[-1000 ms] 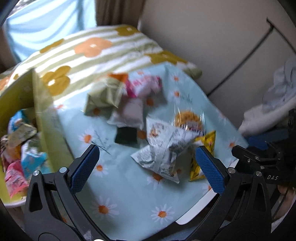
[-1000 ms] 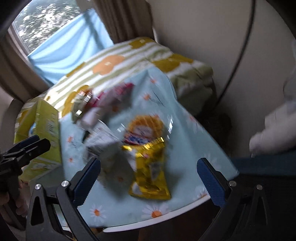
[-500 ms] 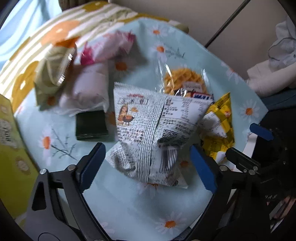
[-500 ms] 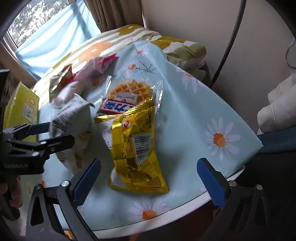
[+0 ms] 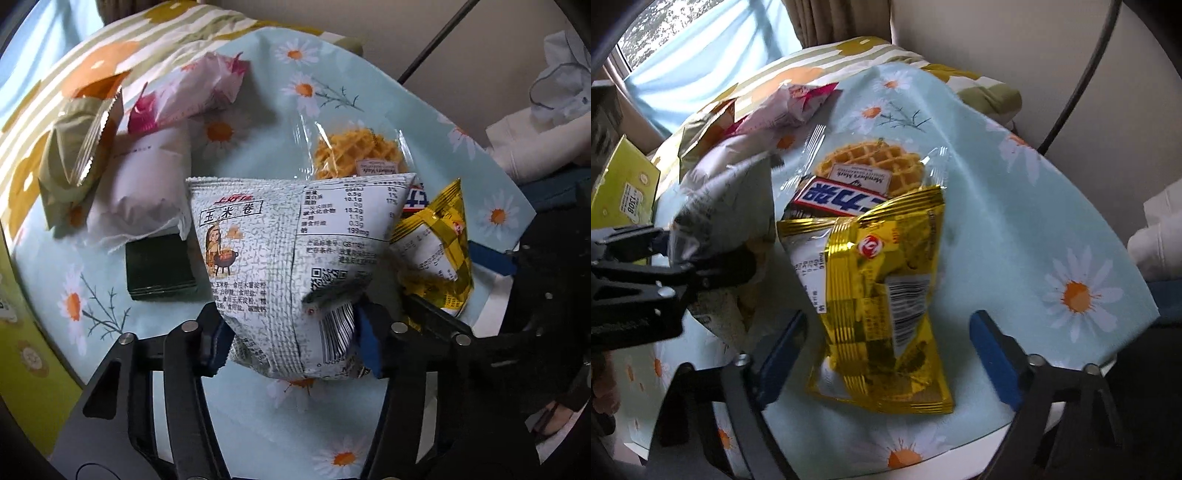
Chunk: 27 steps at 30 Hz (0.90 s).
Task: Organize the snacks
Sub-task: 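Grasp the white corn-roll bag with left gripper while right grasps yellow waffle pack, then carry both packs over the yellow box and open both grippers to drop them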
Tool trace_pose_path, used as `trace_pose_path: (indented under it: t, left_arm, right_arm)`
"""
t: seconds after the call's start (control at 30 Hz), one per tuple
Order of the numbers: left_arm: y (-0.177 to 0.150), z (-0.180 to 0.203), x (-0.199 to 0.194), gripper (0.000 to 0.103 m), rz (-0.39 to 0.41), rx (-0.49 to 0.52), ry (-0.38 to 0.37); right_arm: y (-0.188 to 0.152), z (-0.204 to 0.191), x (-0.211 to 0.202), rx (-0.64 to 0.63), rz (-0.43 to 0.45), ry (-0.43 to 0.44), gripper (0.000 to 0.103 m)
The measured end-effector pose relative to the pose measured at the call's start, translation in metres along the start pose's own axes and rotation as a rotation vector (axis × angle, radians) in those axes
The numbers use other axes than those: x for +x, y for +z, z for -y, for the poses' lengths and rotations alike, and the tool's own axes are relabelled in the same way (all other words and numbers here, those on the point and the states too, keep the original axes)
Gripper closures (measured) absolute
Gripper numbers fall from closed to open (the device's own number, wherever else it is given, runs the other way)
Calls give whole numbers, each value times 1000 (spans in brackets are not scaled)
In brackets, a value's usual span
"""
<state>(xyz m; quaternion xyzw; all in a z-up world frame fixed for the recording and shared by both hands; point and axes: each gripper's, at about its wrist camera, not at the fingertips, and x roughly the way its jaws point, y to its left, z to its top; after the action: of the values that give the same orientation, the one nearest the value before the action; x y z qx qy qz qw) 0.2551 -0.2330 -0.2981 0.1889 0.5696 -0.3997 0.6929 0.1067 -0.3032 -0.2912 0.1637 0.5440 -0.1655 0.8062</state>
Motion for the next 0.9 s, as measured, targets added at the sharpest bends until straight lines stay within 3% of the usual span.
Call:
trace_pose_path:
  t: [0.03,0.3,0.37,0.4,0.67,0.9]
  left_arm:
    - [0,0,-1,53,-1,5,2]
    - [-5,4,-9,54,8,23,7]
    - [-6,5,-11,54,10,25,8]
    - [-6,6,-12,54,11,26,9]
    - [-6,12,-26,54,37,37,15]
    - [-8,16,-64,54,103,4,19]
  right_arm:
    - [1,-1,1,-3,-3,1,29]
    - [3,-5,2,-7,5,-4,30]
    - [3,-6,3,-10,1,-1,48]
    - [4,-7,5,-12,-9,6,51]
    - [2,-8,-3,-29,4,18,56]
    - [5,-7,-31,-41,42,35,56]
